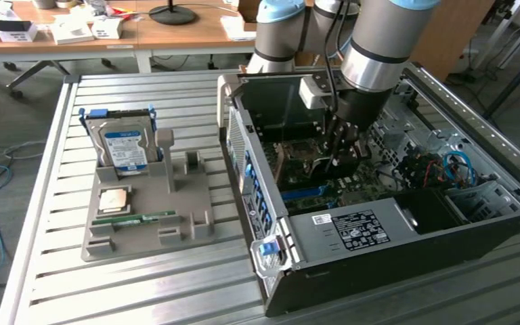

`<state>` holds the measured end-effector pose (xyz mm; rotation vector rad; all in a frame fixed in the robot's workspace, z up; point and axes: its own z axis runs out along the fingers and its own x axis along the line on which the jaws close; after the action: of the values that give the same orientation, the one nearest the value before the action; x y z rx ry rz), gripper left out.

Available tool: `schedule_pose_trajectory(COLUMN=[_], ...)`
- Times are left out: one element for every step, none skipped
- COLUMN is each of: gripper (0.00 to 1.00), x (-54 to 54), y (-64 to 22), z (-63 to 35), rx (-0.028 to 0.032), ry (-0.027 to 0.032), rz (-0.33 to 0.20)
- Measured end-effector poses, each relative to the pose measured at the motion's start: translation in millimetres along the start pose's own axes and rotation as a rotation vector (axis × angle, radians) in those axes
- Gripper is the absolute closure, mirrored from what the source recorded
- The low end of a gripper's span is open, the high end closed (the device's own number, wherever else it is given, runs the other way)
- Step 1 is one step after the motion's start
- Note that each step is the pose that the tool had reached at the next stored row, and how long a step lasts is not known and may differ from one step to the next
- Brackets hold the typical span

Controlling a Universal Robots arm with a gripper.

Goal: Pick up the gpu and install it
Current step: 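Insert the gpu into the slot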

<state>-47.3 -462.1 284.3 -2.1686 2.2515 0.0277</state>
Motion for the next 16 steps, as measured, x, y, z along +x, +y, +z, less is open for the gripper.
schedule_pose_trajectory(gripper=[0.74, 0.74, 0.74, 0.74, 0.74, 0.74, 0.74, 0.74, 0.74, 0.74, 0.74, 0.74, 0.74, 0.74, 0.74, 0.74], x=[0.0, 0.1, 0.1, 0.1, 0.1, 0.1, 0.1, -0.1, -0.3, -0.4, -0.6, -1.1, -1.5, -1.5, -1.5, -1.5], y=[0.4, 0.7, 0.7, 0.7, 0.8, 1.2, 2.2, 3.2, 3.9, 4.3, 4.6, 5.0, 5.5, 6.1, 6.7, 7.4], z=[0.6, 1.0, 1.0, 1.1, 1.1, 1.2, 1.4, 1.7, 1.9, 2.1, 2.3, 2.6, 2.7, 2.8, 2.9, 3.0], rx=[0.0000, 0.0000, -0.0002, -0.0002, -0.0001, -0.0001, 0.0000, 0.0000, 0.0001, 0.0000, 0.0000, 0.0000, 0.0001, 0.0000, -0.0001, -0.0001], ry=[0.0001, 0.0000, 0.0003, 0.0003, 0.0003, 0.0002, 0.0000, -0.0002, -0.0002, -0.0001, 0.0001, 0.0000, -0.0001, 0.0000, 0.0002, 0.0002], rz=[0.000, 0.000, 0.000, 0.000, 0.000, 0.000, 0.000, 0.000, 0.000, 0.000, 0.000, 0.000, 0.000, 0.000, 0.000, 0.000])
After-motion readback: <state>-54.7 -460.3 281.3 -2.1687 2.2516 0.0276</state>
